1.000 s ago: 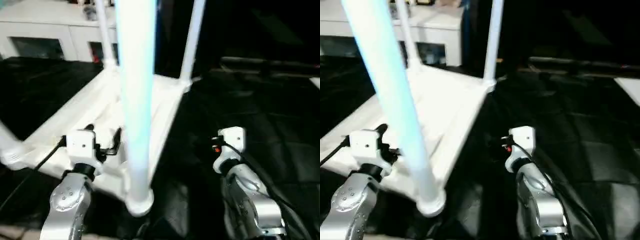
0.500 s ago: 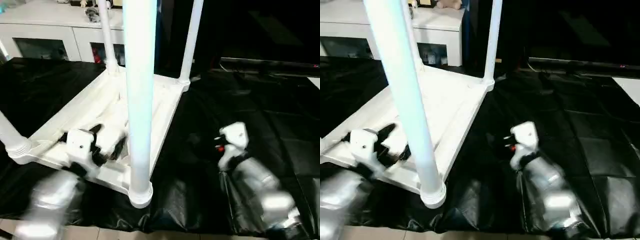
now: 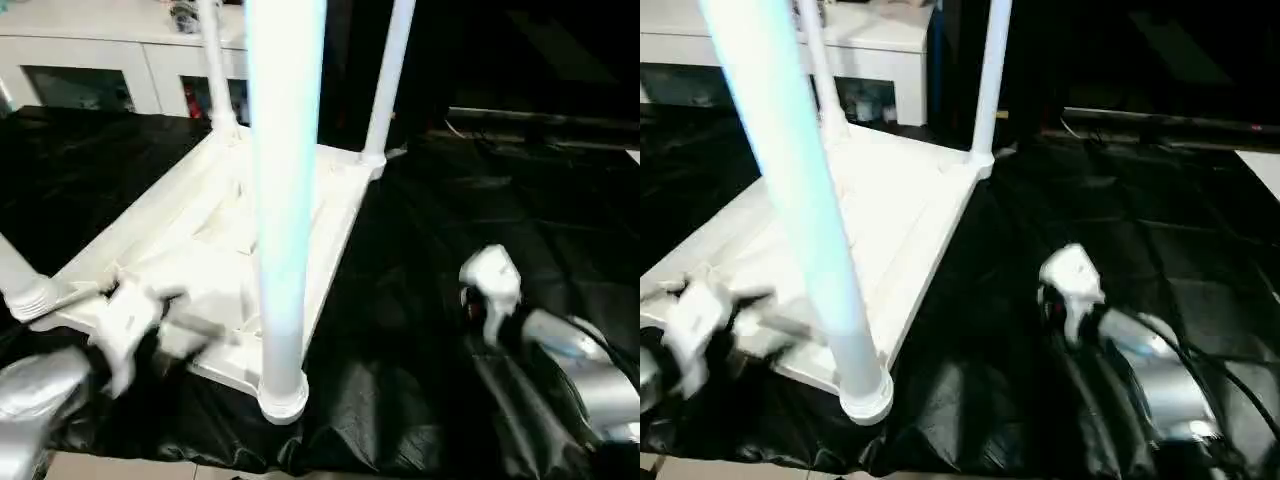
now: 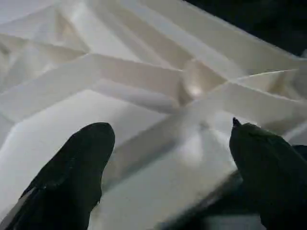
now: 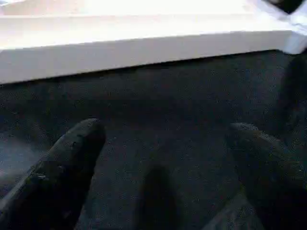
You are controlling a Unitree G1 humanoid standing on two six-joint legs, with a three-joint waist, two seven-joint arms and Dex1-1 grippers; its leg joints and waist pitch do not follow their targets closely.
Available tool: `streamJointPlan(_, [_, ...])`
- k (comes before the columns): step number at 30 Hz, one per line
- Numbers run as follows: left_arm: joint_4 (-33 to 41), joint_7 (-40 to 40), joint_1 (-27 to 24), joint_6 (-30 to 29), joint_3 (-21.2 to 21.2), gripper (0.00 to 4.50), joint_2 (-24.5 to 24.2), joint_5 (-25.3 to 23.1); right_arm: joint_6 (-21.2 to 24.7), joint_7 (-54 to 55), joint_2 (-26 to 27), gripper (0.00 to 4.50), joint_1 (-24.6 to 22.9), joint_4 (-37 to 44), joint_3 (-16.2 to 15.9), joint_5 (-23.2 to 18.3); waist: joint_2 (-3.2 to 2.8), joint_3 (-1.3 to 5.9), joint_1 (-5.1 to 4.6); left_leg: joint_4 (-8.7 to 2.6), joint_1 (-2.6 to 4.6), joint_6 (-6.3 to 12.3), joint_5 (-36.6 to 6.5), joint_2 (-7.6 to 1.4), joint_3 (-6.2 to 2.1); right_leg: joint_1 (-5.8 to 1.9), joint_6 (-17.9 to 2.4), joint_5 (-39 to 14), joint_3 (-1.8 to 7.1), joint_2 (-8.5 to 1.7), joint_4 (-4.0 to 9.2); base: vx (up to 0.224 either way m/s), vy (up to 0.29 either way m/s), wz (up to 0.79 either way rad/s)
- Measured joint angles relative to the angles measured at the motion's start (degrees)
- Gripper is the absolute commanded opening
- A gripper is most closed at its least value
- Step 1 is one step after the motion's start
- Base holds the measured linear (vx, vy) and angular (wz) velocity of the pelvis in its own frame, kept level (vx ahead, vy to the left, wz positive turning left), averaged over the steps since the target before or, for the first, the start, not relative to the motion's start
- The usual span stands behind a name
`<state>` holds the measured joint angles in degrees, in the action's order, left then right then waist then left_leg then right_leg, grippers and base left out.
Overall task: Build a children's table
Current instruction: Rotate table base
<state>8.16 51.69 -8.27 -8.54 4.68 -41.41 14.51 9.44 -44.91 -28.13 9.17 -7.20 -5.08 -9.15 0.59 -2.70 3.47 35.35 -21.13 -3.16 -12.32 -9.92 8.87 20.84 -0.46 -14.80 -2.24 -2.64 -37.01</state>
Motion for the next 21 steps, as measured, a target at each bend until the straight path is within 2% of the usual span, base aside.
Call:
streamJointPlan(6, [1.0,6.7,0.1,-0.7,-0.1,4.38,-4.2,2.2,-0.2,-1.9,0.0,4.5,0.1,0.0,-0.6,0.0,0.04,-0.02,-0.01,-0.05,0.14,-0.06,0.0,-0.05,0.17,-0.02,-0.2,0.2,-0.01,-0.09,-0.04,0.0,0.0,0.0])
streamJointPlan(10, [-0.7,9.8,4.1,0.3,-4.5,4.38,-4.6,0.7,0.0,-5.2,0.0,4.5,0.4,0.6,-2.7,-0.7,0.06,-0.01,0.3,-0.05,0.13,-0.01,0.1,-0.05,0.32,-0.03,-0.2,0.3,-0.02,-0.19,-0.06,0.0,0.0,0.0])
streamJointPlan(12, [-1.1,10.5,4.9,0.9,-5.8,4.23,-4.6,0.1,0.1,-6.4,0.0,4.5,0.5,1.4,-3.6,-1.3,0.06,-0.01,0.19,-0.05,0.13,-0.01,0.1,-0.06,0.41,-0.01,-0.2,0.3,0.02,-0.22,-0.05,0.0,0.0,0.0])
streamJointPlan(18, [-9.3,14.1,13.3,3.0,-10.6,3.59,-4.6,-4.2,1.4,-12.6,-0.9,4.5,1.5,2.9,-7.4,-1.9,0.05,-0.01,0.13,-0.05,0.1,0.08,0.1,-0.07,0.51,0.03,-0.2,0.3,0.02,-0.25,-0.02,0.0,0.0,0.0])
streamJointPlan(21, [-10.8,16.6,15.2,3.1,-11.8,3.44,-4.8,-4.4,2.4,-14.9,-1.0,4.5,2.2,3.1,-8.7,-2.3,0.03,-0.01,0.02,-0.05,0.11,0.1,0.2,-0.07,0.6,0.04,-0.2,0.3,0.06,-0.28,-0.01,0.0,0.0,0.0])
